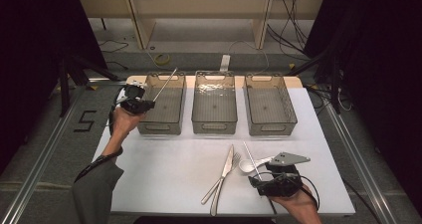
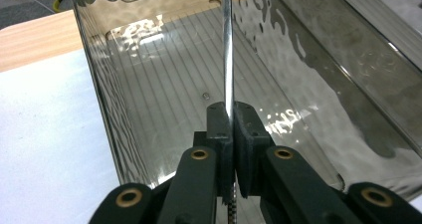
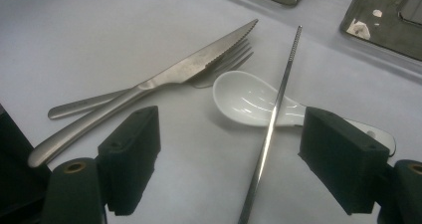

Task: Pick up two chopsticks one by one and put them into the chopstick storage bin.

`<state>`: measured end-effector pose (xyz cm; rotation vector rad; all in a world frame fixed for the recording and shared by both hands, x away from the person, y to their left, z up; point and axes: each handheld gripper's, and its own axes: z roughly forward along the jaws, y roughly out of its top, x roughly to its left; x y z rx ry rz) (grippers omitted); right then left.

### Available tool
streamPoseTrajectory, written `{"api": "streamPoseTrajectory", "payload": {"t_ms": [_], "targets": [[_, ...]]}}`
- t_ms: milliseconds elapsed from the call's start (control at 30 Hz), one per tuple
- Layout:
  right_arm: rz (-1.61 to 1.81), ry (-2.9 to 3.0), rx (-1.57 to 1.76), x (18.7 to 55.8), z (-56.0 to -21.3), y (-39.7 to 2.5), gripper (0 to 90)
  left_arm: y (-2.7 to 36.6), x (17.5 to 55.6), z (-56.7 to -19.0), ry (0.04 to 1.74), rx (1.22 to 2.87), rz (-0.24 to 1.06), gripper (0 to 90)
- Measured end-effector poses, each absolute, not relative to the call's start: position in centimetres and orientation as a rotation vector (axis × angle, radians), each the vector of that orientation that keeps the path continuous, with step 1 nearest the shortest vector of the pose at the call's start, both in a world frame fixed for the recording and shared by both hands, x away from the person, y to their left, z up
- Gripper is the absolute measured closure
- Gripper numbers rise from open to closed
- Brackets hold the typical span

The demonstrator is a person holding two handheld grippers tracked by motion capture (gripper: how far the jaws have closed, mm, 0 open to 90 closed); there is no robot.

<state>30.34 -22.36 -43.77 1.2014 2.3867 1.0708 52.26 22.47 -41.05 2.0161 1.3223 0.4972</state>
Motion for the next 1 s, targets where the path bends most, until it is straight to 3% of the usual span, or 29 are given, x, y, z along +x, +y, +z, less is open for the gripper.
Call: {"api": "streamPoseTrajectory", "payload": {"t_ms": [400,467,600,1000], "targets": [[1.077,2.396,1.195,30.3,-43.7,-22.3,24.9,22.7,52.9,-41.7,1.405,1.995,0.505,83.8],[1.076,2.397,1.196,30.3,-43.7,-22.3,24.9,22.7,53.0,-41.7,1.413,1.983,0.503,71.6],[1.078,2.399,1.197,30.4,-43.7,-22.3,24.9,22.8,52.9,-41.3,1.417,1.97,0.507,66.5],[1.037,2.411,1.211,30.8,-43.1,-22.6,24.9,22.2,49.8,-40.3,1.38,1.875,0.359,31.2]]}}
